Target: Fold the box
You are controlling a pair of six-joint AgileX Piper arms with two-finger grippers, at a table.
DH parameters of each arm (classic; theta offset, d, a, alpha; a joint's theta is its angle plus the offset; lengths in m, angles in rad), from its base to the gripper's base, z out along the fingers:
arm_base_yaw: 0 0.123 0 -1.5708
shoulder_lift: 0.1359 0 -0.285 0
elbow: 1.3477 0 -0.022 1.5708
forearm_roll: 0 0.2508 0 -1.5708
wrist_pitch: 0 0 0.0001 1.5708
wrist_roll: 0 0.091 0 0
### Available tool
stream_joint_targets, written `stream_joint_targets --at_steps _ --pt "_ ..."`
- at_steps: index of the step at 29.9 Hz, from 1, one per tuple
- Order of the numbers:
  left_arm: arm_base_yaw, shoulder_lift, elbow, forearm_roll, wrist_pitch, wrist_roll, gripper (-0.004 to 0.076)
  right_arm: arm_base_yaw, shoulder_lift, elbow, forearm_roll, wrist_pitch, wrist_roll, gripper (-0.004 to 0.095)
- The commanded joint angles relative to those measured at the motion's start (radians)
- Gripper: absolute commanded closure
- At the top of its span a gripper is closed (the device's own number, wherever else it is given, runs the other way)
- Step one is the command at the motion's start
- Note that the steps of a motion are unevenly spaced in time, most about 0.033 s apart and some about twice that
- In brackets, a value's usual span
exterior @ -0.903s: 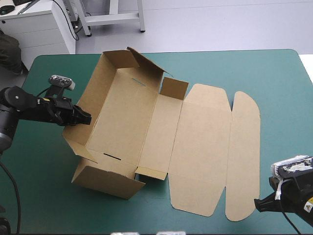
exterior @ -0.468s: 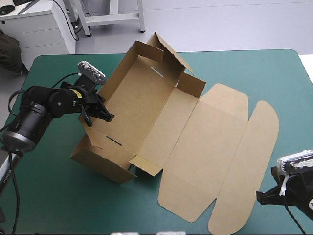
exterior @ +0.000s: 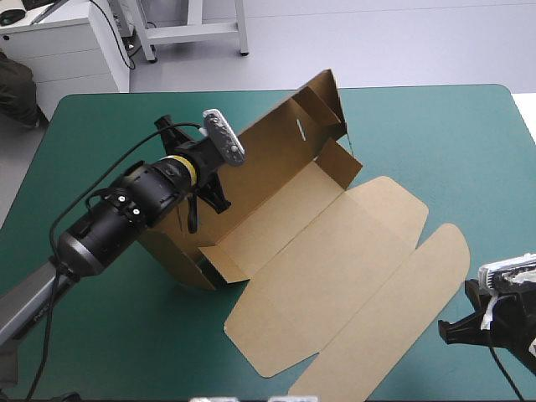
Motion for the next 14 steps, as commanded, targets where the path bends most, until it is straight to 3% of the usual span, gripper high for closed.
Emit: stream_joint_targets --at_steps 1,9,14 --pt "-0.079 -0.018 -0.038 0.158 -0.098 -0.045 0.0731 -0.007 0.009 -0.033 0.000 -0.066 0.020 0.0928" --pt "-0.207 -0.022 0.068 0.432 -0.137 -0.122 0.0731 -0.007 0.009 -0.033 0.000 -0.069 0.022 0.0928" --pt "-0.211 -0.064 0.193 0.637 -0.177 -0.283 0.0731 -0.007 0.009 -0.033 0.000 -0.069 0.042 0.0928"
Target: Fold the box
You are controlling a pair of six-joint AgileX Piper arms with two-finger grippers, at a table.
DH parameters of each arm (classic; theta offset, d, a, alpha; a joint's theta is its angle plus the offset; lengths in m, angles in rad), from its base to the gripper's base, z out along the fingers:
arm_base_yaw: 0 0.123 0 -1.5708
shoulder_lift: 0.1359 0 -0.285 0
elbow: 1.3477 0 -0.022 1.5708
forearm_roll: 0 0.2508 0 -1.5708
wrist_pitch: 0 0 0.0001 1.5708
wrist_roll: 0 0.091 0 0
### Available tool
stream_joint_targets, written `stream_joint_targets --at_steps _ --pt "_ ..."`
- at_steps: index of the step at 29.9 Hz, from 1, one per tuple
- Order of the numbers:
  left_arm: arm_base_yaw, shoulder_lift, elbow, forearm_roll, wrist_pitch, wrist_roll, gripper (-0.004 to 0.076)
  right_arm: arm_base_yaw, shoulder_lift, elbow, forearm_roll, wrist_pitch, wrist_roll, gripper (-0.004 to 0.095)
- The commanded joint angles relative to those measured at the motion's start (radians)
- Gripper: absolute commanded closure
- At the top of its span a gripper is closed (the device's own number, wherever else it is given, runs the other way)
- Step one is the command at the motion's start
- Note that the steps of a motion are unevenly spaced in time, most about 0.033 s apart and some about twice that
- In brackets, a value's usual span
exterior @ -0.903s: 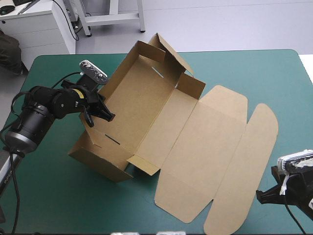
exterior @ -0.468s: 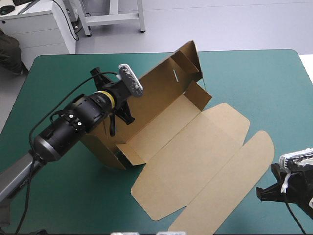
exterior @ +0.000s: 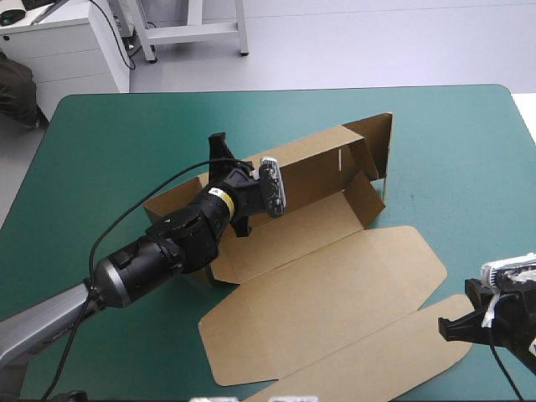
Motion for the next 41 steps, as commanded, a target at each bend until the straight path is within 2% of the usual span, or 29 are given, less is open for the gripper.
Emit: stream_joint_targets --at_steps 1,6,17,22,35,41 --pt "-0.005 -0.088 0.061 0.220 -0.072 -0.159 0.0731 -0.007 0.009 -0.033 0.000 -0.065 0.006 0.0928" --pt "-0.005 -0.210 0.189 0.376 -0.167 -0.275 0.0731 -0.007 0.009 -0.033 0.002 -0.065 0.010 0.0927" --pt "-0.005 -0.385 0.314 0.376 -0.255 -0.222 0.0724 -0.007 0.009 -0.033 0.002 -0.065 0.029 0.0926" --pt "-0.007 -0.381 0.314 0.273 -0.275 -0.151 0.0706 -0.007 0.009 -0.033 -0.001 -0.066 0.036 0.0927" --pt "-0.013 -0.235 0.314 0.228 -0.337 -0.129 0.0706 -0.007 0.009 -0.033 -0.001 -0.081 0.049 0.0927" --pt "-0.012 -0.216 0.314 0.226 -0.356 -0.129 0.0708 -0.007 0.013 -0.035 0.002 -0.155 0.070 0.0925"
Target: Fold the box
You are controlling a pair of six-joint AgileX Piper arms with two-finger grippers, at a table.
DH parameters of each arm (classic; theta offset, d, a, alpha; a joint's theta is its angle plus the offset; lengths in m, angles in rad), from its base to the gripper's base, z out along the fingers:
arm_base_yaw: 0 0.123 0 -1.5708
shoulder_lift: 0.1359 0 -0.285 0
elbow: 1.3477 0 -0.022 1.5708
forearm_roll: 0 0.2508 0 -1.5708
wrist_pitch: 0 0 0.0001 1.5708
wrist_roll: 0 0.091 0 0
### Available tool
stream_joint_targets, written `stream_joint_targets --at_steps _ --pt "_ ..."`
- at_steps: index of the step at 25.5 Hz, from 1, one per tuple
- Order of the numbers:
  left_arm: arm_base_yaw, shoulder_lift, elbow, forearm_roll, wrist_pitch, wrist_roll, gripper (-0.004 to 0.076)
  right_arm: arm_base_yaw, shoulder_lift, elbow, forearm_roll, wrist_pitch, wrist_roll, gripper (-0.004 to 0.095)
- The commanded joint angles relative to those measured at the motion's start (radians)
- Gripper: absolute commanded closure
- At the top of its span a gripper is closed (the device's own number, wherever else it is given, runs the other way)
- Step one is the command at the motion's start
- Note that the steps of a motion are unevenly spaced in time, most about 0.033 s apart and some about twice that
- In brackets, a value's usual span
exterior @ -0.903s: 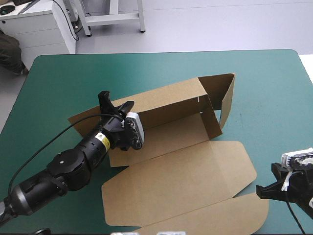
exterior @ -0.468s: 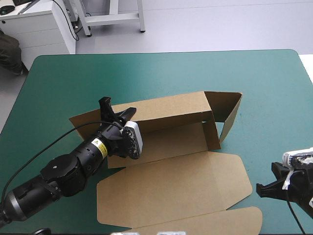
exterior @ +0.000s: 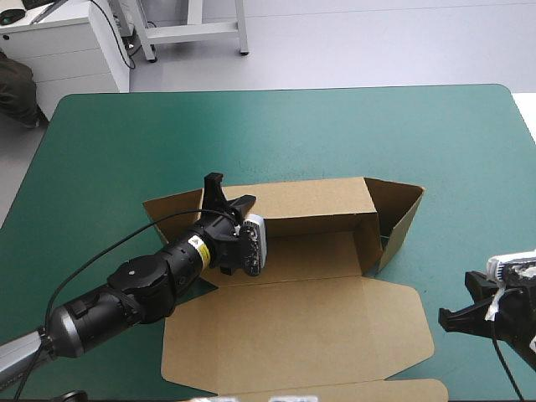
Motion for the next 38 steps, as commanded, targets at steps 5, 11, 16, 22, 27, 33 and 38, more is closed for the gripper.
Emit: stream_joint_targets --at_steps 5,11,16,22,27,33,38 --pt "-0.002 -0.003 -0.031 -0.010 -0.041 -0.014 0.0708 -0.007 0.066 -0.088 0.000 -0.058 0.020 0.0757" --pt "-0.002 -0.003 -0.031 -0.012 -0.025 -0.023 0.0708 -0.007 0.232 -0.286 -0.009 -0.005 -0.016 0.0108" --pt "-0.002 -0.003 -0.031 -0.012 -0.027 -0.060 0.0708 -0.007 0.397 -0.456 -0.009 0.042 -0.055 0.0112" --pt "-0.002 -0.003 -0.031 -0.012 -0.027 -0.060 0.0708 -0.007 0.650 -0.669 -0.009 0.130 -0.068 0.0112" --pt "-0.002 -0.003 -0.031 -0.012 -0.027 -0.060 0.0708 -0.007 0.873 -0.855 -0.001 0.203 -0.079 0.0112" --pt "-0.002 -0.003 -0.031 -0.012 -0.016 -0.063 0.0708 -0.007 1.085 -1.042 0.034 0.239 -0.079 0.0112" --pt "-0.002 -0.003 -0.031 -0.016 0.001 -0.063 0.0708 -0.007 1.200 -1.105 0.074 0.239 -0.086 0.0112"
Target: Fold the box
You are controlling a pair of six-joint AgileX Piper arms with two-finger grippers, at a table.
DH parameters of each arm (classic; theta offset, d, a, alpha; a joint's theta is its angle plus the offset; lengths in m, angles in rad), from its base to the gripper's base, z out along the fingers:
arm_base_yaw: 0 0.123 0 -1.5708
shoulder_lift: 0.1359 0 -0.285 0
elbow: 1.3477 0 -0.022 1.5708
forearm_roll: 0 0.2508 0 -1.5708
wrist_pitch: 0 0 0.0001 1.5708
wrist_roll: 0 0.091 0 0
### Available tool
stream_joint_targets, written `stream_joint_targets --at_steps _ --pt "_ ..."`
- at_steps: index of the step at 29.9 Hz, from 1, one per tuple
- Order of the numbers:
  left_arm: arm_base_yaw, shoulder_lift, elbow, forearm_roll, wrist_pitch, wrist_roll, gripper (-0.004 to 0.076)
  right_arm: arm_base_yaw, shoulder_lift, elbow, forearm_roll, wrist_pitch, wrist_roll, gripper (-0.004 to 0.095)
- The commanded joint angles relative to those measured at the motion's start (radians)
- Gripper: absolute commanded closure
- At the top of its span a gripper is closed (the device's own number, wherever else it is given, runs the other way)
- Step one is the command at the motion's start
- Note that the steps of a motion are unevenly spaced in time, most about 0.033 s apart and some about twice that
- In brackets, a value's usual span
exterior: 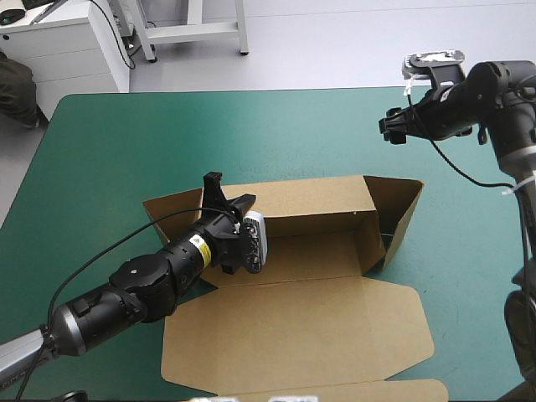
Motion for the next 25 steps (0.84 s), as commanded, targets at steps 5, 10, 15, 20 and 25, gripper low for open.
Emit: stream_joint_targets --at_steps 5,10,15,20,25 --pt "-0.003 -0.012 -0.027 -0.020 0.008 -0.025 0.0708 -0.011 0.093 -0.055 0.036 0.008 -0.024 0.0112" --pt "-0.003 -0.012 -0.027 -0.020 0.015 -0.025 0.0708 -0.037 0.116 -0.048 0.061 0.008 -0.033 0.0112" --pt "-0.003 -0.012 -0.027 -0.020 0.038 -0.025 0.0708 -0.074 0.096 0.000 0.099 0.010 -0.051 0.0112" --pt "-0.003 -0.012 -0.027 -0.020 0.040 -0.025 0.0708 -0.088 0.045 0.151 0.116 0.010 -0.092 0.0112" --pt "-0.003 -0.012 -0.027 -0.020 0.039 -0.025 0.0708 -0.088 -0.016 0.235 0.114 0.010 -0.104 0.0113"
